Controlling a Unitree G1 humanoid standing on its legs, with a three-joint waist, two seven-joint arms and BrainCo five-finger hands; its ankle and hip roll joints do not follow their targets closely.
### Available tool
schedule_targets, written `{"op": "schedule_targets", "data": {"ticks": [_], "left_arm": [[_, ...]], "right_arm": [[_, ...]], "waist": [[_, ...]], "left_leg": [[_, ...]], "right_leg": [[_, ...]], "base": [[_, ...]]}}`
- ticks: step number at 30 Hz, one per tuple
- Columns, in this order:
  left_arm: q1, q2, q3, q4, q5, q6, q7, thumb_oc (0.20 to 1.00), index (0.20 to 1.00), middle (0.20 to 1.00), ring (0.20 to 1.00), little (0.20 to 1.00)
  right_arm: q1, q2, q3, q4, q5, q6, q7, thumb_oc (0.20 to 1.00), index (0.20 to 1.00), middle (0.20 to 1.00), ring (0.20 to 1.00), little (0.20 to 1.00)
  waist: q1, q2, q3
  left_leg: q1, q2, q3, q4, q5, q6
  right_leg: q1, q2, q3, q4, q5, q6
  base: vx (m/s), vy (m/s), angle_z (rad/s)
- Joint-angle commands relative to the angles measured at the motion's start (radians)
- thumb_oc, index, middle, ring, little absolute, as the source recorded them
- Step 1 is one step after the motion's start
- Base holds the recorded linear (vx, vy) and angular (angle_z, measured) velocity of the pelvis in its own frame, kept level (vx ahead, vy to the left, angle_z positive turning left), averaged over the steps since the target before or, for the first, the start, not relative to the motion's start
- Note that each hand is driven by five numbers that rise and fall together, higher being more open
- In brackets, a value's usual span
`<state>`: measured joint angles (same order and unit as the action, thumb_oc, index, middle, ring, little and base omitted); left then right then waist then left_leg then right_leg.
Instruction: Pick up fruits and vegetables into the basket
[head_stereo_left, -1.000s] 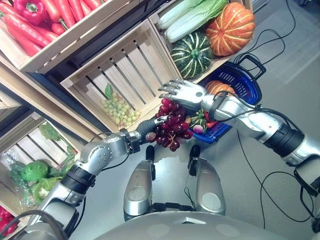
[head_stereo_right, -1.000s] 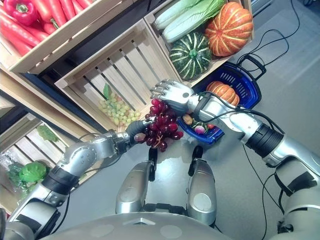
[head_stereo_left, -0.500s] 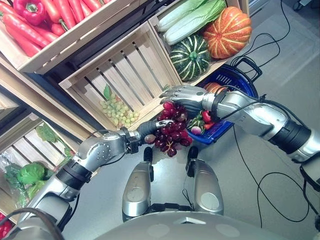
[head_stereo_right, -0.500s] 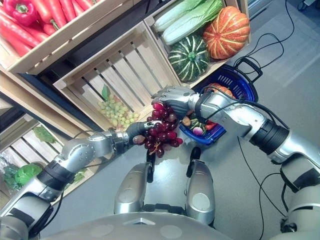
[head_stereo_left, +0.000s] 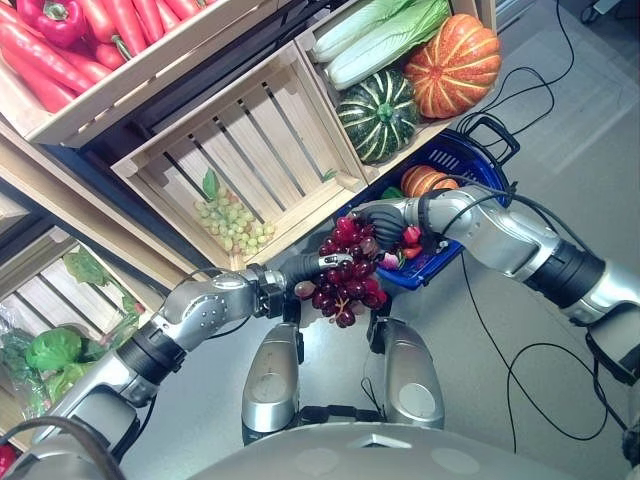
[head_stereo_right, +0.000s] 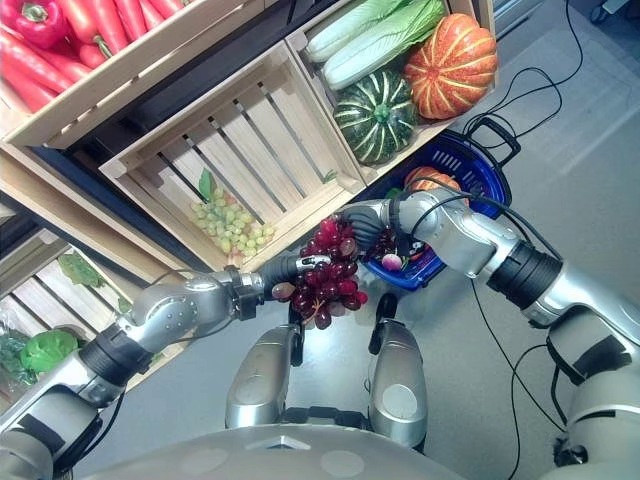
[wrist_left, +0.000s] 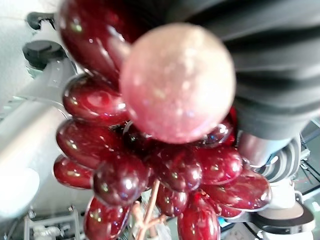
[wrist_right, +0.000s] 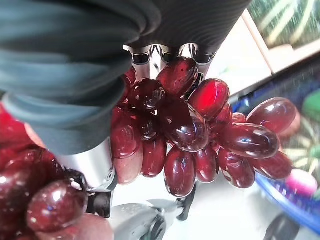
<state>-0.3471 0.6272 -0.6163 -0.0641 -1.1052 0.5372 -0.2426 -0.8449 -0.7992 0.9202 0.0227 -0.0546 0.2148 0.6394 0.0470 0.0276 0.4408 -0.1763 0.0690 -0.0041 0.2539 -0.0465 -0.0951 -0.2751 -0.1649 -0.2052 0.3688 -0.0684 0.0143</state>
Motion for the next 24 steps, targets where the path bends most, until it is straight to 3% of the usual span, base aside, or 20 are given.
{"op": "schedule_targets", "data": {"ticks": [1,8,9,10,15,19,20,22,24], "left_arm": [[-0.107,-0.154,0.005,-0.135,-0.055,-0.164,-0.039,0.200,0.200,0.200,0.200,0.200],[-0.102,-0.172,0.022,-0.118,-0.062,-0.178,0.022,0.200,0.200,0.200,0.200,0.200],[-0.097,-0.174,0.027,-0.111,-0.063,-0.176,0.056,0.520,0.520,0.520,0.520,0.520],[-0.088,-0.178,0.036,-0.100,-0.058,-0.177,0.073,1.000,1.000,1.000,1.000,1.000],[-0.042,-0.199,0.068,-0.066,-0.051,-0.186,0.120,1.000,1.000,1.000,1.000,1.000],[0.037,-0.199,0.132,-0.025,0.012,-0.211,0.121,1.000,1.000,1.000,1.000,1.000],[0.040,-0.197,0.135,-0.024,0.014,-0.209,0.119,1.000,1.000,1.000,1.000,1.000],[0.091,-0.164,0.199,-0.013,0.049,-0.197,0.109,1.000,1.000,1.000,1.000,1.000],[0.110,-0.151,0.224,-0.007,0.061,-0.184,0.103,1.000,1.000,1.000,1.000,1.000]], "right_arm": [[0.037,0.169,0.066,-0.091,0.134,-0.027,0.069,0.200,0.200,0.200,0.200,0.200],[0.100,0.194,0.041,-0.043,0.098,-0.015,0.135,0.200,0.200,0.200,0.200,0.200],[0.111,0.197,0.037,-0.038,0.095,-0.013,0.140,0.200,0.200,0.200,0.200,0.200],[0.125,0.201,0.028,-0.031,0.098,-0.004,0.132,0.200,0.200,0.200,0.200,0.200],[0.179,0.229,-0.002,0.036,0.142,0.038,0.008,0.200,0.200,0.200,0.200,0.200],[0.361,0.212,-0.130,0.170,0.088,-0.187,-0.068,0.200,0.200,0.200,0.200,0.200],[0.368,0.209,-0.137,0.172,0.088,-0.197,-0.070,0.200,0.200,0.200,0.200,0.200],[0.458,0.154,-0.243,0.183,0.077,-0.314,-0.106,0.200,0.200,0.200,0.200,0.200],[0.479,0.135,-0.278,0.187,0.084,-0.345,-0.125,0.200,0.200,0.200,0.200,0.200]], "waist": [[-0.020,-0.022,-0.007],[-0.027,-0.022,0.004],[-0.027,-0.021,0.006],[-0.027,-0.021,0.007],[-0.027,-0.013,0.011],[-0.043,0.002,0.031],[-0.044,0.002,0.032],[-0.057,0.002,0.045],[-0.060,0.002,0.049]], "left_leg": [[-0.007,0.009,0.092,0.035,-0.056,0.058],[-0.008,0.013,0.096,0.029,-0.047,0.055],[-0.008,0.013,0.096,0.029,-0.046,0.055],[-0.008,0.014,0.097,0.028,-0.045,0.055],[-0.015,0.015,0.095,0.031,-0.041,0.053],[-0.034,0.014,0.112,0.044,-0.044,0.058],[-0.035,0.014,0.113,0.045,-0.044,0.058],[-0.045,0.015,0.123,0.056,-0.046,0.061],[-0.048,0.014,0.125,0.060,-0.046,0.062]], "right_leg": [[0.075,-0.049,0.026,-0.031,-0.055,0.079],[0.070,-0.048,0.024,-0.033,-0.049,0.079],[0.069,-0.048,0.023,-0.031,-0.048,0.079],[0.069,-0.047,0.022,-0.032,-0.048,0.078],[0.066,-0.045,0.015,-0.027,-0.050,0.073],[0.040,-0.050,0.015,-0.007,-0.055,0.073],[0.039,-0.050,0.015,-0.007,-0.055,0.073],[0.030,-0.048,0.016,-0.002,-0.054,0.074],[0.029,-0.047,0.016,-0.001,-0.053,0.074]], "base": [[0.00,0.000,0.00],[0.00,0.000,0.00],[0.00,0.000,0.00],[0.00,0.000,0.00],[-0.01,0.001,0.00],[-0.07,0.042,0.01],[-0.07,0.029,0.03],[-0.06,0.002,0.07],[-0.01,-0.006,0.02]]}}
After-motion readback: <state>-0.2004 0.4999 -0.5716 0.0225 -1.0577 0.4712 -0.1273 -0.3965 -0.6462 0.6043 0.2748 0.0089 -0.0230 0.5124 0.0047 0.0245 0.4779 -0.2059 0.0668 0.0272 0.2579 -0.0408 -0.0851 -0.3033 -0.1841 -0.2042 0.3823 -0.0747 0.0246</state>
